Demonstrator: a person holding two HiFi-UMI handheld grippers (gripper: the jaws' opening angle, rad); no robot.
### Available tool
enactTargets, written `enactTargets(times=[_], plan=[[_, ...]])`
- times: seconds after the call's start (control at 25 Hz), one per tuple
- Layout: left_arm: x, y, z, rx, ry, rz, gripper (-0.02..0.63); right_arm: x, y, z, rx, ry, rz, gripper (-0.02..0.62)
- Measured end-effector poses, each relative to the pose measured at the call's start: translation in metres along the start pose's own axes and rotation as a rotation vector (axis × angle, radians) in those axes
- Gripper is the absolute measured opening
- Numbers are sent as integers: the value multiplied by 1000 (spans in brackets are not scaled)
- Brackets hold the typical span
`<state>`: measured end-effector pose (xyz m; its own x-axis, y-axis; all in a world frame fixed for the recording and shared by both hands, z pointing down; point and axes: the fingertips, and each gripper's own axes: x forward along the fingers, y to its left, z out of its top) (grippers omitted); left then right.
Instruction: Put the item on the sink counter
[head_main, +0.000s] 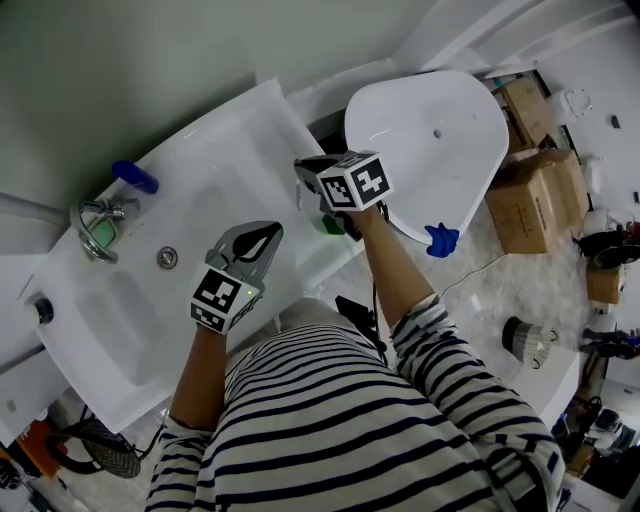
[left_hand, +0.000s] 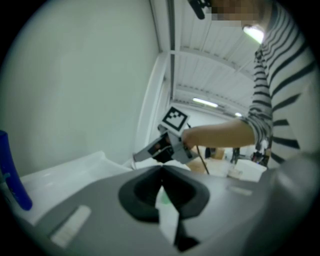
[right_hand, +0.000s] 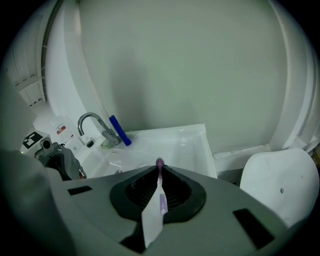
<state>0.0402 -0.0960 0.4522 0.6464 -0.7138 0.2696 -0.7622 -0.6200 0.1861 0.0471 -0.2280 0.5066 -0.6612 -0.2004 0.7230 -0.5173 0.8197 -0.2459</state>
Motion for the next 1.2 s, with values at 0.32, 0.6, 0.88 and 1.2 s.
enactTargets(times=[0.32, 0.6, 0.88, 1.2], plan=[[1, -4, 8, 20, -6, -13, 8, -46, 10, 30, -51, -178, -20, 25], [7, -9, 19, 32, -25, -32, 8, -103, 16, 49, -81, -301, -64, 20], [20, -20, 23, 34, -31, -66, 6, -159, 20, 33, -87, -346, -96, 17], [32, -28, 23, 36, -25, -95, 8, -167, 17, -4, -32, -326, -103, 14]])
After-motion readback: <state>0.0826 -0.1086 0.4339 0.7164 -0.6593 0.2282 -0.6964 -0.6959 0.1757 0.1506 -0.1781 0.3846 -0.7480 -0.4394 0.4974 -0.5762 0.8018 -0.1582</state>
